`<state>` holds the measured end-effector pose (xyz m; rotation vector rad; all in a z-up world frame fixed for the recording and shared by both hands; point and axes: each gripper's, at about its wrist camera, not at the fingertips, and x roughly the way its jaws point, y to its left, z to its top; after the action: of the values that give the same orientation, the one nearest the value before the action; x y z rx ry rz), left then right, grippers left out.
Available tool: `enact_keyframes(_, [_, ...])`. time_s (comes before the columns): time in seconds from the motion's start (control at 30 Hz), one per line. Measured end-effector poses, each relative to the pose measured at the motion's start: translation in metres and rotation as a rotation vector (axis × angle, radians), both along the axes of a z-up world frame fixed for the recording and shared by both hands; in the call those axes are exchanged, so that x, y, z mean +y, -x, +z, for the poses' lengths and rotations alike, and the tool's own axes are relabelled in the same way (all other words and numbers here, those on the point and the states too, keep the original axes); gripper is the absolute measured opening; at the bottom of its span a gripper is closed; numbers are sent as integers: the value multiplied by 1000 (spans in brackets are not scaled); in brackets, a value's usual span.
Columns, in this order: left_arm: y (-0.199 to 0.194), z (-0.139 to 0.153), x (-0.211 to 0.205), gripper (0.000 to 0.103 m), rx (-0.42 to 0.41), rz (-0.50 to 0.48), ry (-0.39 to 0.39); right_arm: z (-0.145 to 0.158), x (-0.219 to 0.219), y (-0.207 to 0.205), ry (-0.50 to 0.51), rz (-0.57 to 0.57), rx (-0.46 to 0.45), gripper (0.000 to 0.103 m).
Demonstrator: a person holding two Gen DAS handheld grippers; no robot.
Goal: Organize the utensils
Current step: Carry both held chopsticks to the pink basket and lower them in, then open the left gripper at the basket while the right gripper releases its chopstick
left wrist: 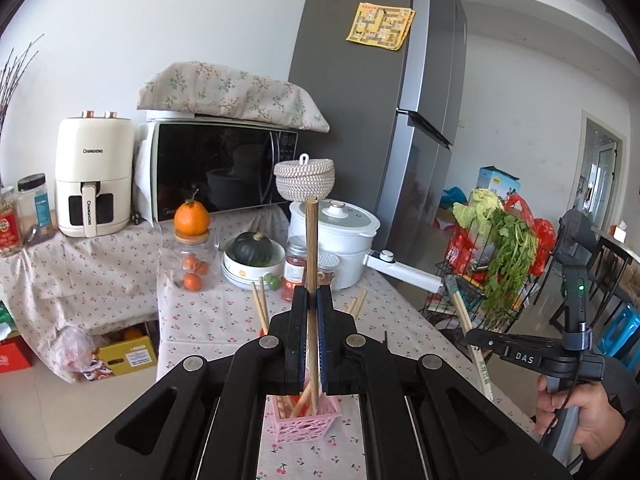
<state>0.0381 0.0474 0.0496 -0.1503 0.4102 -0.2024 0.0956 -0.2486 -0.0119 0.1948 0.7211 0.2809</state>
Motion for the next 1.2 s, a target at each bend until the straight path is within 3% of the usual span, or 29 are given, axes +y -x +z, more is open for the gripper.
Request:
enact_keyframes(0.27, [-39,-32,2,4,94,54,-28,-1,18,-4,-2,15,-32,3])
enact_keyframes(0.53, [-57,-59,-3,6,196,25,-41,1,43,-1,-36,62,-52,3])
enact_keyframes(0.63, [-52,-57,-1,13,213,22,-45,9,49,1,-89,56,-79,3])
enact_keyframes(0.67, [-49,-57,0,22,219,28,-49,12,52,0,-107,50,-92,3])
enact_keyframes(0.7, [-46,-56,3,30,224,35,-50,14,56,-1,-122,44,-105,3])
enact_keyframes(0.77, [-40,-57,12,33,239,46,-44,17,66,-3,-149,30,-143,3])
enact_keyframes(1.03, [-32,-81,63,33,367,82,-38,2,123,-2,-145,-22,-359,3])
enact_keyframes(1.2, [-30,-97,85,33,411,64,-26,-13,150,-11,-137,-124,-460,3])
